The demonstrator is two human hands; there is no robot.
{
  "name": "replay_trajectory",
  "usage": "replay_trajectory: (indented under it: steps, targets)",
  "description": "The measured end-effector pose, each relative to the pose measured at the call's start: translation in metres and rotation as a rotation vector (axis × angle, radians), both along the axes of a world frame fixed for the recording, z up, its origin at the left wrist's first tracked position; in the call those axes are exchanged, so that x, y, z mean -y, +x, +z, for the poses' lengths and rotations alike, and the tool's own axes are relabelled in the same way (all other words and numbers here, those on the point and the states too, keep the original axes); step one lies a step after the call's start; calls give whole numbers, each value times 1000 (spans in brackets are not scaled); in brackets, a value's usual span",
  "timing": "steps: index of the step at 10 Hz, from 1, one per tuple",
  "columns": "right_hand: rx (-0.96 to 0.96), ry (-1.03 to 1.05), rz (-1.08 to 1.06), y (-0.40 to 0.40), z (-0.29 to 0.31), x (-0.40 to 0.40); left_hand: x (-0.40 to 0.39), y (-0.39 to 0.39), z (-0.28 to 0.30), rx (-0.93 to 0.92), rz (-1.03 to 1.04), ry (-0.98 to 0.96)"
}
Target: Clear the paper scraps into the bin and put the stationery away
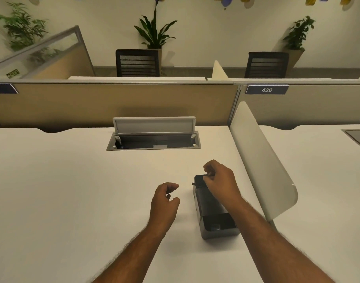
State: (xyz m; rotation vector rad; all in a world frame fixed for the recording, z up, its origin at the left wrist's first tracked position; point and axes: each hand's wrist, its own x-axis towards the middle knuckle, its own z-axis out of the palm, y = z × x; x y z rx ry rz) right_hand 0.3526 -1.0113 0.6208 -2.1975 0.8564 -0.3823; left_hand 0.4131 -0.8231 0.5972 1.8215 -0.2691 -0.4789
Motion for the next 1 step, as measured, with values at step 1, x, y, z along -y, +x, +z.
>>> replay_trajectory:
  steps: [1]
  targets:
    - [26, 26, -32, 1, 4, -6, -1, 4, -2, 6, -1, 1]
